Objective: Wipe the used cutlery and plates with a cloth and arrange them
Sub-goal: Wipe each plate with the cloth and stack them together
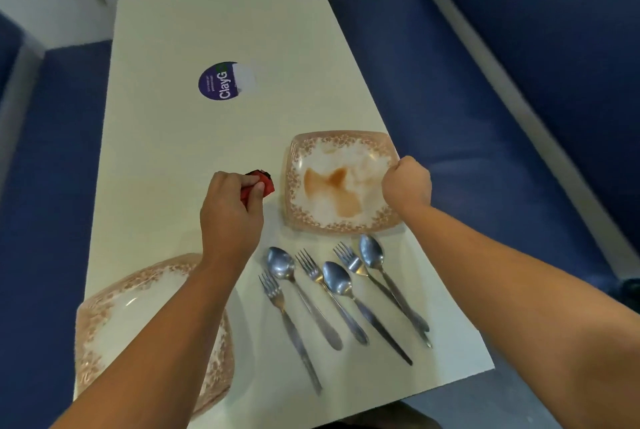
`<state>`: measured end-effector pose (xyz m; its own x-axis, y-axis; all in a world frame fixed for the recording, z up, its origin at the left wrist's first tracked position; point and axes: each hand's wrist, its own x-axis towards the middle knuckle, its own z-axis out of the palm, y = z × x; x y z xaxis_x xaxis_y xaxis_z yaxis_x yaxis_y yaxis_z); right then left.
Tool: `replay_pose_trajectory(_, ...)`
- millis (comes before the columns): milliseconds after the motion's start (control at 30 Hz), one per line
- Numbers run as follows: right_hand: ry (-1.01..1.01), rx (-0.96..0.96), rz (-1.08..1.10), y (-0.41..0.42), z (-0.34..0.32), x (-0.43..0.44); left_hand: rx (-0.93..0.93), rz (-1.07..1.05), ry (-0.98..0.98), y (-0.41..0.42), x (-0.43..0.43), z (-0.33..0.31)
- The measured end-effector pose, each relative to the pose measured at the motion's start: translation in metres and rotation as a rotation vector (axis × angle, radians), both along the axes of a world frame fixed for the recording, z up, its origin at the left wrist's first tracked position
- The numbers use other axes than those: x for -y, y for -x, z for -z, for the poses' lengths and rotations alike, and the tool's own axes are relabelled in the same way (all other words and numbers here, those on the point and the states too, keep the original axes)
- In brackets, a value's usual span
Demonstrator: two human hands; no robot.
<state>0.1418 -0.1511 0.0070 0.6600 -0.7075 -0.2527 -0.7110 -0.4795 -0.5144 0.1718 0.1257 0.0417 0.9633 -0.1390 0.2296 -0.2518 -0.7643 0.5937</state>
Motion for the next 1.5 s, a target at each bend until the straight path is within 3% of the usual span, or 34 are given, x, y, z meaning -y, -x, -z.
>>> replay_pose_trajectory(233, -0.032, -0.043, 0.03, -0.01, -0.006, 0.004, -0.003, 0.025, 0.009, -0.005, 0.006, 0.003)
replay_pose_trajectory(567, -0.185, 0.267, -0.011, -0.01, -0.028, -0.013, 0.021, 0.007, 0.06, 0.004, 0.009, -0.026)
replay_pose_trajectory(833, -0.438, 0.459, -0.048, 0.02, -0.08, -0.041, 0.142, -0.004, 0.073, 0.029, 0.005, -0.071)
replay_pose_trajectory(1067, -0.659, 0.519, -0.073, 0.066, -0.095, -0.076, 0.173, -0.032, -0.028, 0.059, -0.006, -0.097)
replay_pose_trajectory(1333, -0.654, 0.56, -0.162, 0.102, -0.104, -0.103, 0.087, -0.001, -0.334, 0.068, -0.015, -0.094)
replay_pose_trajectory(1500, -0.665, 0.554, -0.264, 0.11, -0.106, -0.127, 0.102, 0.021, -0.24, 0.076, 0.008, -0.102)
